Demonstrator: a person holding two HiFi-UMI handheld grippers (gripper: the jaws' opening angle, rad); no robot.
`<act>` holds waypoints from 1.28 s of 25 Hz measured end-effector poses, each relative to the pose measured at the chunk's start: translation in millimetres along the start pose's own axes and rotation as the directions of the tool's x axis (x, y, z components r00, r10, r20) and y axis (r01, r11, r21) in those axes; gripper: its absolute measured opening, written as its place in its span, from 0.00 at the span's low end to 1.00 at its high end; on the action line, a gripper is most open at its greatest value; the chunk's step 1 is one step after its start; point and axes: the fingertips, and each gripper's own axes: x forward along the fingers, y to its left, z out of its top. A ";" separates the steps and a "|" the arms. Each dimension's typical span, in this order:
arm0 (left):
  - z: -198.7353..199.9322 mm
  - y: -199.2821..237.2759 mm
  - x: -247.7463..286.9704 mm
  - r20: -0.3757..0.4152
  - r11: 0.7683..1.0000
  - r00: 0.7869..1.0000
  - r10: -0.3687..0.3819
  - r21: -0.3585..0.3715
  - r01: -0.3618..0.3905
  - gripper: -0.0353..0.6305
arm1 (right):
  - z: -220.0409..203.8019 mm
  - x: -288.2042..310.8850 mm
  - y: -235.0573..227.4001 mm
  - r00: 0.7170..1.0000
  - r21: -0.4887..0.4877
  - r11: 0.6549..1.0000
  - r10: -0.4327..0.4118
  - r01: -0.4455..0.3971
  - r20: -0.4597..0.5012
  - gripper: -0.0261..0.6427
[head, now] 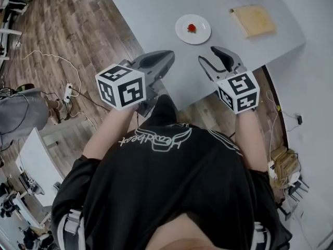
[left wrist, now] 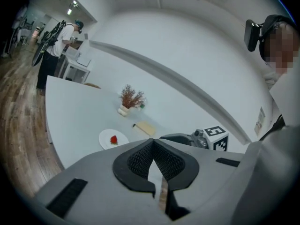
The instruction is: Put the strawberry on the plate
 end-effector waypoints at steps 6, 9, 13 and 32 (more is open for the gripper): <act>-31.0 -89.1 -28.6 0.050 0.998 0.999 -0.020 0.065 0.017 0.06 | 7.2 -107.6 57.9 0.987 0.036 0.995 0.092 -0.098 0.129 0.26; -45.7 -130.2 -45.8 0.080 0.996 0.996 -0.027 0.083 0.020 0.06 | 3.7 -155.5 80.3 0.978 0.047 0.992 0.109 -0.119 0.175 0.17; -63.8 -181.8 -63.8 0.095 0.993 0.994 -0.061 0.109 0.051 0.06 | 1.4 -206.0 110.7 0.961 0.061 0.984 0.149 -0.167 0.234 0.09; -111.3 -267.2 -73.6 0.088 0.984 0.994 -0.061 0.171 0.045 0.06 | -21.0 -277.3 141.3 0.934 0.114 0.976 0.138 -0.184 0.330 0.05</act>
